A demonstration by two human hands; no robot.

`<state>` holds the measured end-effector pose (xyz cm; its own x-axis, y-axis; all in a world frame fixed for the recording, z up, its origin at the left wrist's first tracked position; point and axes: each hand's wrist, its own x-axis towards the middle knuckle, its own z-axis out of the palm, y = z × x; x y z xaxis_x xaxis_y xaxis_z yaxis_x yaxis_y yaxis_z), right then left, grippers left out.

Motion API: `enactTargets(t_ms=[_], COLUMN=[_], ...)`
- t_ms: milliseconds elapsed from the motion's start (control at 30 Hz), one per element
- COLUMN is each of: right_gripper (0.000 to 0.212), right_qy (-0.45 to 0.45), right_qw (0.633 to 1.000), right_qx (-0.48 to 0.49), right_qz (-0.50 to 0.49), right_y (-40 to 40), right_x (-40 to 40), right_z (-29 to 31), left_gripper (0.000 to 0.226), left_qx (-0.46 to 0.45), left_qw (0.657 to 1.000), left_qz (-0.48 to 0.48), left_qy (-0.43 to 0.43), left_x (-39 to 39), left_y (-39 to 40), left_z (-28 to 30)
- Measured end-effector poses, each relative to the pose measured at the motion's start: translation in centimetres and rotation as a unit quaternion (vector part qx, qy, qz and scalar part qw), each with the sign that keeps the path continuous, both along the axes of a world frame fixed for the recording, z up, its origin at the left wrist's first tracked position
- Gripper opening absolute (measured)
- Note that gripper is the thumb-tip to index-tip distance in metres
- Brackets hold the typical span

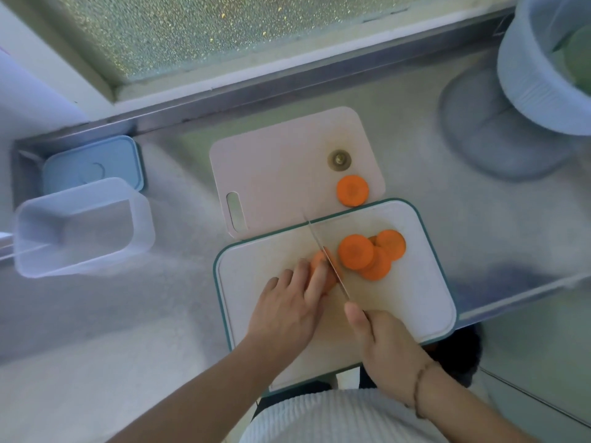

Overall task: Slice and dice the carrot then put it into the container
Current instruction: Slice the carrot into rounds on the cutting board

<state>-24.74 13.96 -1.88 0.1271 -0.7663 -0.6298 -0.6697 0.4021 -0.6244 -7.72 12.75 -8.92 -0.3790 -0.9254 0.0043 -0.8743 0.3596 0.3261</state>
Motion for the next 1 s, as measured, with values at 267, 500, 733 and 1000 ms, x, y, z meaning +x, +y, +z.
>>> enactTargets(t_ms=[267, 500, 733, 1000], right_gripper=[0.068, 0.057, 0.059, 0.062], right_qy=[-0.047, -0.135, -0.192, -0.181], right_qw=[0.997, 0.97, 0.951, 0.936], right_qx=[-0.003, 0.14, 0.114, 0.096], right_qz=[-0.067, -0.145, -0.216, -0.286], right_y=[-2.3, -3.2, -3.5, -2.6], right_x=[0.2, -1.2, -4.0, -7.4], right_z=[-1.7, -0.3, 2.7, 4.1], left_gripper=[0.054, 0.052, 0.053, 0.064], left_qx=[0.018, 0.019, 0.018, 0.023], left_qw=[1.0, 1.0, 0.999, 0.997], left_qz=[-0.001, 0.01, 0.03, 0.064], left_qy=[-0.002, -0.003, 0.01, 0.043], left_x=[0.2, 0.2, 0.3, -1.4], left_y=[-0.1, -0.1, 0.1, -1.8], left_z=[0.1, 0.6, 1.1, 2.2])
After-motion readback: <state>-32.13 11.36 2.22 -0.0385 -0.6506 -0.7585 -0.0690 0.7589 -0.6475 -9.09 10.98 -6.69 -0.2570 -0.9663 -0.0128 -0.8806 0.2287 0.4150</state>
